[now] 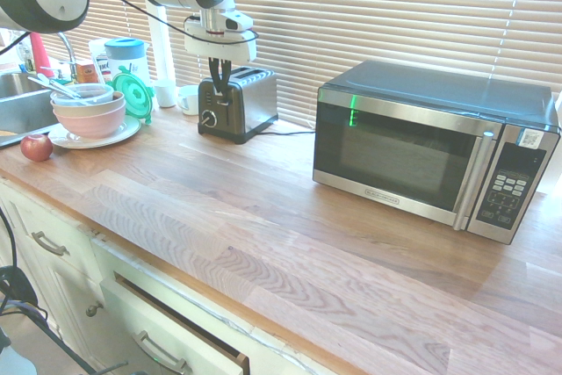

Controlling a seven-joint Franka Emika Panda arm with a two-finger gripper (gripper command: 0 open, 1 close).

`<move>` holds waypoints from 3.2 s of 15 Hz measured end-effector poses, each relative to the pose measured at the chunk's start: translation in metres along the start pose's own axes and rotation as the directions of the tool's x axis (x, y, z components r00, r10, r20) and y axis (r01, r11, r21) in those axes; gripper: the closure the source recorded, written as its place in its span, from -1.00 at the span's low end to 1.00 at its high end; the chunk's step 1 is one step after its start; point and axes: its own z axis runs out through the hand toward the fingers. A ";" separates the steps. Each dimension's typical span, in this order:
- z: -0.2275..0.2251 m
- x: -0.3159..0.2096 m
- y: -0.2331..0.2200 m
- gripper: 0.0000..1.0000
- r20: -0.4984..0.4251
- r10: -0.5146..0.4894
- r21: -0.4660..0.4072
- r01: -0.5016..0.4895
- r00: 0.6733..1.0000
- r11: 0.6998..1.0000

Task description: Press the toaster

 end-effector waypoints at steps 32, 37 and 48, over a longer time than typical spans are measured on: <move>0.061 0.016 0.009 1.00 0.042 0.006 -0.055 -0.004 0.999 0.998; 0.063 0.013 0.004 1.00 0.028 0.000 -0.081 0.002 1.000 0.997; 0.085 0.013 -0.001 1.00 0.066 0.004 -0.130 0.005 0.998 0.991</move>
